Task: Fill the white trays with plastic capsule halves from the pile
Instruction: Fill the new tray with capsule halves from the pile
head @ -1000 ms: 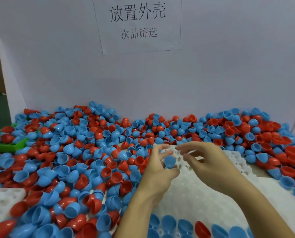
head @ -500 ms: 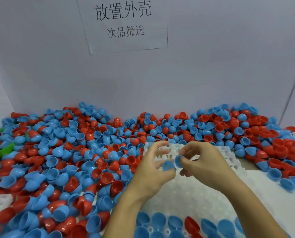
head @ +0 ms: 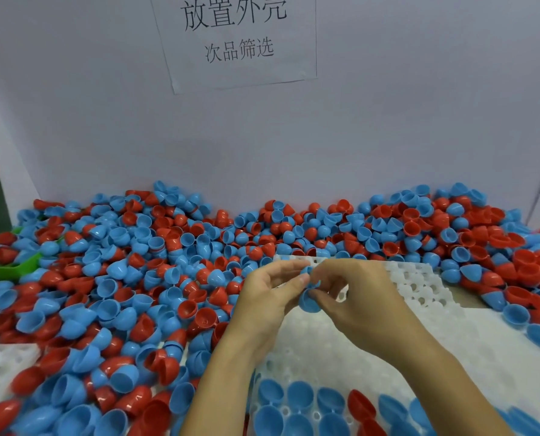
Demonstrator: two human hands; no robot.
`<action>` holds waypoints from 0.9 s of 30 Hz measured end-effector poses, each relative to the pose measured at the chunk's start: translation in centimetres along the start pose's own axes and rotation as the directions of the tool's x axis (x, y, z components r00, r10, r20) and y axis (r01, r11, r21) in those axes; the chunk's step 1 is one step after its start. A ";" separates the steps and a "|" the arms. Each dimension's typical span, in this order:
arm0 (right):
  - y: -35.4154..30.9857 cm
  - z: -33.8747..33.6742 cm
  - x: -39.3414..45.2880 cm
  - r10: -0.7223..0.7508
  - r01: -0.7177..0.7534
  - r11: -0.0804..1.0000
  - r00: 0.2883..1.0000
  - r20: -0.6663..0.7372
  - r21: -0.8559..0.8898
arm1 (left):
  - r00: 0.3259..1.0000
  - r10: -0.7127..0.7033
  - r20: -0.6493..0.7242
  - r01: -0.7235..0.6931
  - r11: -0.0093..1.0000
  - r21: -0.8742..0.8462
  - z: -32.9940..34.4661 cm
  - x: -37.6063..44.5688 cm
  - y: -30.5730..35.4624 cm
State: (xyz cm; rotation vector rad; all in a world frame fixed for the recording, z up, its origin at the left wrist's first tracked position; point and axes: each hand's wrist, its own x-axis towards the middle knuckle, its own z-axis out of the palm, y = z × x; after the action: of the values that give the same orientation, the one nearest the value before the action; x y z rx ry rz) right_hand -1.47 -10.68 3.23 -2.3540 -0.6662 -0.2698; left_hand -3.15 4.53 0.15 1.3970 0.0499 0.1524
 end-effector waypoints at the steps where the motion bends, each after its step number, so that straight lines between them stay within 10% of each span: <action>1: -0.1 0.1 0.1 0.011 -0.011 1.000 1.000 0.015 -0.002 | 1.000 -0.009 0.008 0.009 1.000 -0.009 -0.2 0.0 0.1; 10: -2.5 3.0 -0.5 0.094 -0.062 0.991 0.954 0.286 -0.120 | 0.877 0.000 -0.480 -0.119 0.969 -0.217 -3.5 0.8 0.6; 19: -4.3 5.2 -1.0 0.053 0.110 0.914 0.922 0.384 -0.390 | 0.867 0.014 -0.498 -0.102 0.984 -0.149 -3.3 1.0 0.2; 27: -2.9 4.4 -1.2 0.029 0.074 0.965 0.924 0.382 -0.252 | 0.856 0.239 -0.458 -0.095 0.944 0.315 -2.6 0.1 1.2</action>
State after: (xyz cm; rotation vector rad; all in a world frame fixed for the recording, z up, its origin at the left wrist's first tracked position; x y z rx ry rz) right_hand -3.99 -6.43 1.08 -2.6867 -0.8880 0.1086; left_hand -3.44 7.24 0.85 1.6180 0.3876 0.6735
